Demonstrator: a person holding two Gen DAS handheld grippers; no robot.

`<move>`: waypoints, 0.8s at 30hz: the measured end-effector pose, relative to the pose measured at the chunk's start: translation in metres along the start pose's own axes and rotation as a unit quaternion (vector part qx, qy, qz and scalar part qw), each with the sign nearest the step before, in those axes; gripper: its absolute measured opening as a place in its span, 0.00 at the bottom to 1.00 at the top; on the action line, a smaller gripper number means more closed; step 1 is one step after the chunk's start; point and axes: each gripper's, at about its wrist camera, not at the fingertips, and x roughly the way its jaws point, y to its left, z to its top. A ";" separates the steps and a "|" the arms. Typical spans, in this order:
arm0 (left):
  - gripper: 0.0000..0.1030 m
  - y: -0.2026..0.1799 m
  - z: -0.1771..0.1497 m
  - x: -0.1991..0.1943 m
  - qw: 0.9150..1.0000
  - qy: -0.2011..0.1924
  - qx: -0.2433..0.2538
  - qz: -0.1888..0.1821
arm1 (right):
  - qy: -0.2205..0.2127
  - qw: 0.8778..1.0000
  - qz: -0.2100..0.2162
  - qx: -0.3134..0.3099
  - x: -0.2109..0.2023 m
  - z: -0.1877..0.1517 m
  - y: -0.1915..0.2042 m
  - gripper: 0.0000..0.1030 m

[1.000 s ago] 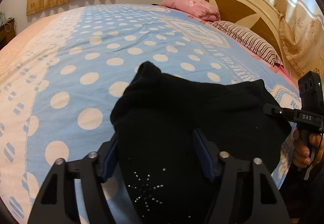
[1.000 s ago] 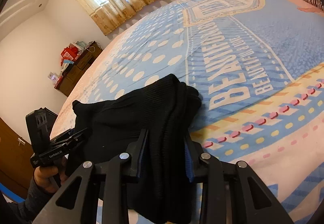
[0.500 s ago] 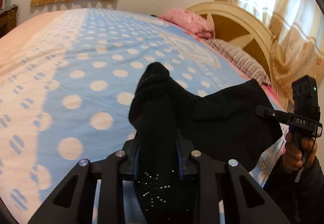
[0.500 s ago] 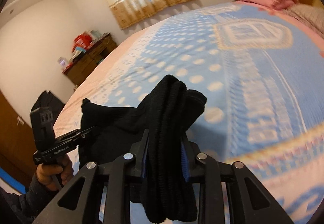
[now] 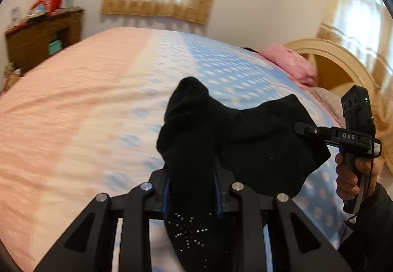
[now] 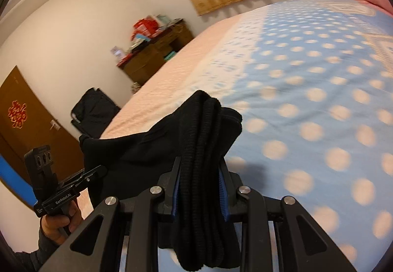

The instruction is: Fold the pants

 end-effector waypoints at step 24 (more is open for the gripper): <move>0.27 0.053 -0.009 0.028 0.997 0.027 -0.034 0.066 | 0.052 0.998 0.002 0.026 0.077 0.008 -0.011 0.26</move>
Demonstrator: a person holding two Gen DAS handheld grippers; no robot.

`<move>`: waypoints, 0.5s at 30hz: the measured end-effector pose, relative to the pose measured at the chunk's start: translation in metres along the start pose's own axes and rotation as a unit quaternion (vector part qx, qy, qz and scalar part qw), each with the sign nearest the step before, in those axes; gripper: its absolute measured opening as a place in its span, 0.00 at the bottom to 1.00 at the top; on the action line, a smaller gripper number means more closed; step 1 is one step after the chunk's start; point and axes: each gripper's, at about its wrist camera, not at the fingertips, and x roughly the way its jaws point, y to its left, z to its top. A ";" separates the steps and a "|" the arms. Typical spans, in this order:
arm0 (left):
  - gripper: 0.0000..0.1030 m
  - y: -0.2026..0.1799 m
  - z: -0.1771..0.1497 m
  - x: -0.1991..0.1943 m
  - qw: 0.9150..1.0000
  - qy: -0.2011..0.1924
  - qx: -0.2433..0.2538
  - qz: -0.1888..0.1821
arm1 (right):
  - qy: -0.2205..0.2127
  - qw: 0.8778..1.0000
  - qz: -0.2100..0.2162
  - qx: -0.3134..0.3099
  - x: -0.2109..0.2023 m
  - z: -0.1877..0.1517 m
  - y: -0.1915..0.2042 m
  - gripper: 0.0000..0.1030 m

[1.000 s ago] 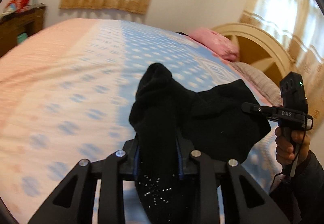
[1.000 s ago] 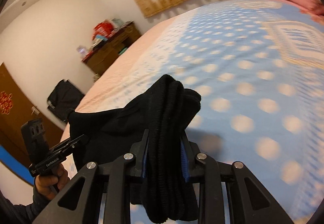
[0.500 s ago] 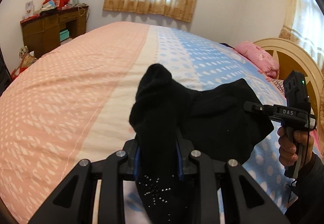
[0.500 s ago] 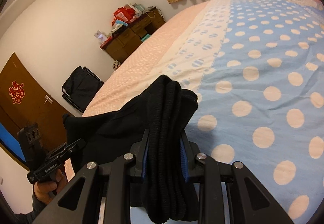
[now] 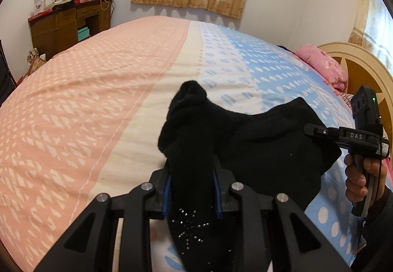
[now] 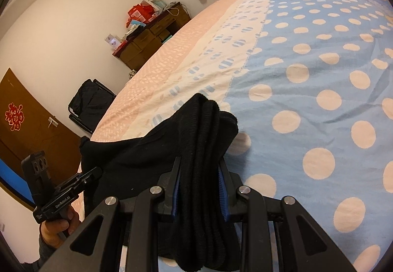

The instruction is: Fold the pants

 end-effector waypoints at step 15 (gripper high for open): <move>0.48 0.002 -0.009 0.007 0.999 0.005 0.016 0.037 | 0.007 0.999 -0.049 -0.022 0.009 -0.004 0.005 0.29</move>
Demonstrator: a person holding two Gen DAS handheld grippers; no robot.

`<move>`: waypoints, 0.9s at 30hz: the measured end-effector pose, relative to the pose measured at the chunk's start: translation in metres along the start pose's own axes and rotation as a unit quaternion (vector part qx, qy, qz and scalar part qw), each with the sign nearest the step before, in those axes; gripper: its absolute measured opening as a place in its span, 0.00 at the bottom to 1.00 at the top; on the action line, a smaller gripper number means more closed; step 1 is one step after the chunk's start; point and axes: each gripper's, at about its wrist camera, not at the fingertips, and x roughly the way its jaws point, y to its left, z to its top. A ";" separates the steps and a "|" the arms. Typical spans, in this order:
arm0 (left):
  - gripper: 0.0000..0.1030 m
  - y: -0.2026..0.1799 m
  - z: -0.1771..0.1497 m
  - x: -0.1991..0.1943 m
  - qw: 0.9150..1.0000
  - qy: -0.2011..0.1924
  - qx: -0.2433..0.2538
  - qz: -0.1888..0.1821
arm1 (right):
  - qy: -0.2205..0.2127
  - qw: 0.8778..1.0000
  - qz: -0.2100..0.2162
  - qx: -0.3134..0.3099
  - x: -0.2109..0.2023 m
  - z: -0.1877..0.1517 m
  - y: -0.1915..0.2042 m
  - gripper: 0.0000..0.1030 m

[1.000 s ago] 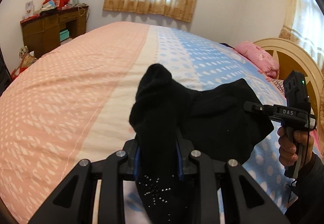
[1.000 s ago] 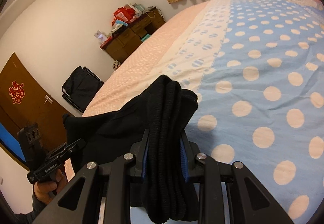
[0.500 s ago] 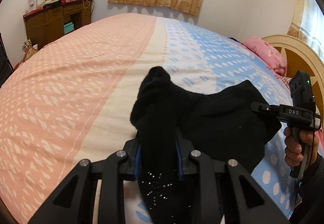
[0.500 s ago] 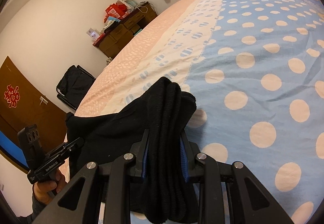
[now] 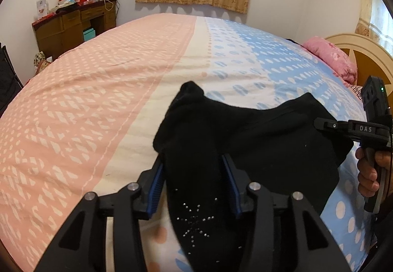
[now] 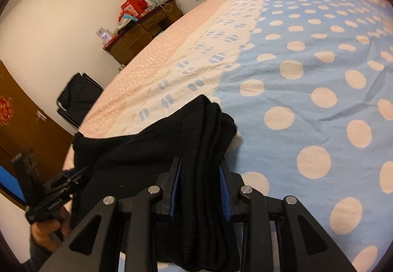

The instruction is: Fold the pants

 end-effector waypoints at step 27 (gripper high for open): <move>0.90 0.016 -0.018 -0.017 0.998 -0.004 -0.041 0.042 | -0.035 0.994 -0.101 -0.018 -0.027 -0.012 -0.001 0.61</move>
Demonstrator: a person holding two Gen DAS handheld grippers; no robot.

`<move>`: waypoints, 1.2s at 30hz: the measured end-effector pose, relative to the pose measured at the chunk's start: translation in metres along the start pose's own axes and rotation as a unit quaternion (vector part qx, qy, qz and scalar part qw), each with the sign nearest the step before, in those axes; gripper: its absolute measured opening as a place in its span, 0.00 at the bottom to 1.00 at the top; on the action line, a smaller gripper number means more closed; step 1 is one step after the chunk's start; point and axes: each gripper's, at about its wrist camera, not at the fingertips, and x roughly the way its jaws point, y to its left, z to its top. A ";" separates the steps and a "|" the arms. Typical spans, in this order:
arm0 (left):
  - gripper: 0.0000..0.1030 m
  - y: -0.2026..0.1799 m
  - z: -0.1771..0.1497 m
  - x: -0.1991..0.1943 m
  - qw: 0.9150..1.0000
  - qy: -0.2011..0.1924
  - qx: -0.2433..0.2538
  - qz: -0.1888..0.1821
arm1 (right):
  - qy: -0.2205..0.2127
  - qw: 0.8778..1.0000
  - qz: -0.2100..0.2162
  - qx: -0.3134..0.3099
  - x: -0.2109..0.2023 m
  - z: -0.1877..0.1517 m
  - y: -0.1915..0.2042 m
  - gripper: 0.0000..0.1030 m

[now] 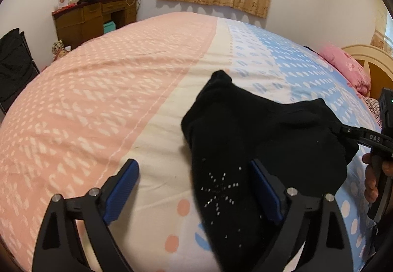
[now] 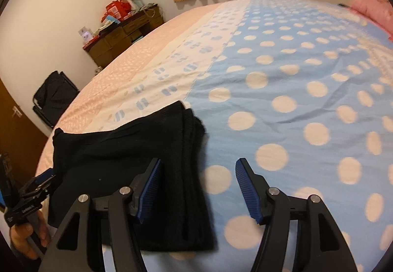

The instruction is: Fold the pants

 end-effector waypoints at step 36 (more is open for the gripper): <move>1.00 -0.053 -0.012 -0.112 0.993 -0.114 0.033 -0.018 | -0.172 0.982 -0.073 -0.002 -0.206 -0.092 0.052 0.72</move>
